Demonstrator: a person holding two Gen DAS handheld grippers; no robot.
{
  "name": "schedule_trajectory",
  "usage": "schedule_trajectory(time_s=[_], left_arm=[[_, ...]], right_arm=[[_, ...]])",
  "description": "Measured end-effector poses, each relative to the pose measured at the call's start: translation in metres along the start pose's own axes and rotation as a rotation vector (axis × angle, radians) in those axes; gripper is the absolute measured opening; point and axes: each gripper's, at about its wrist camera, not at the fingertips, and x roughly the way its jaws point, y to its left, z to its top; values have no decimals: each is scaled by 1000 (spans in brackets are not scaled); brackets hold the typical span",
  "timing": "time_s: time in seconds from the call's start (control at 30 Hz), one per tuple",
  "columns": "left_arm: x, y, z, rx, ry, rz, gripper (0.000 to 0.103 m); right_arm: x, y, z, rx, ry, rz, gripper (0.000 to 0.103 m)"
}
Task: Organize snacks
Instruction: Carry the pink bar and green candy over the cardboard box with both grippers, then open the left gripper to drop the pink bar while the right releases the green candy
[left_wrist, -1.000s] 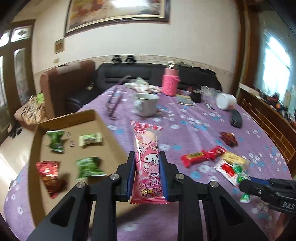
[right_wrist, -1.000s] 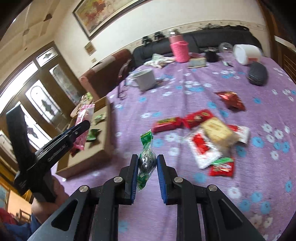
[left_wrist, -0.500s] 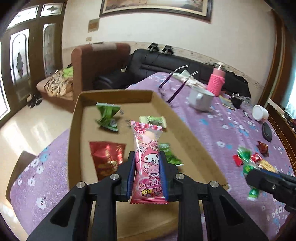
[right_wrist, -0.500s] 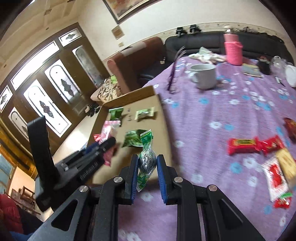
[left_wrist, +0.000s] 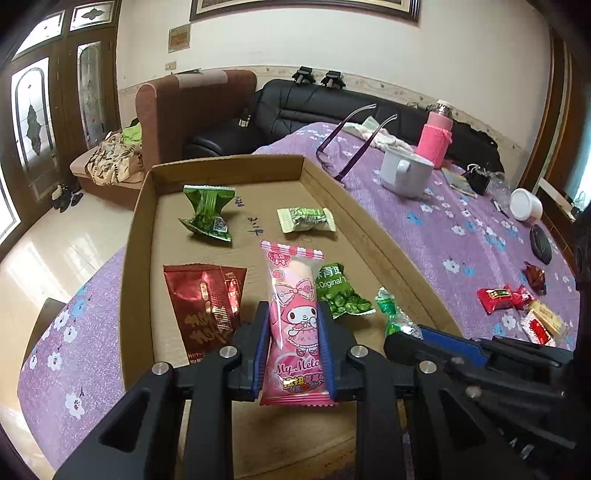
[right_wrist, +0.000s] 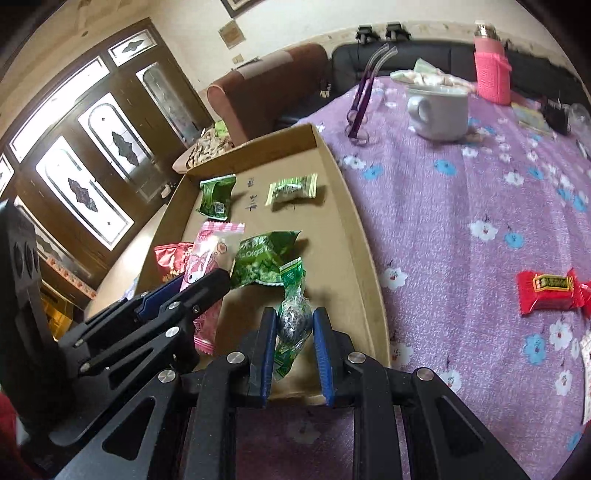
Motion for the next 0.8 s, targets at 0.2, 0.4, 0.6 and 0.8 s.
schedule_trajectory(time_s=[0.2, 0.4, 0.6, 0.8], left_arm=[[6, 5, 2, -29, 40, -27, 24], [7, 7, 2, -44, 41, -32, 25], [4, 11, 2, -62, 27, -40, 35], [1, 9, 2, -53, 11, -37, 41]], right_arm=[[5, 8, -2, -74, -7, -44, 23], [3, 10, -4, -102, -13, -65, 23], [3, 10, -3, -106, -20, -73, 23], [1, 12, -5, -114, -26, -80, 23]])
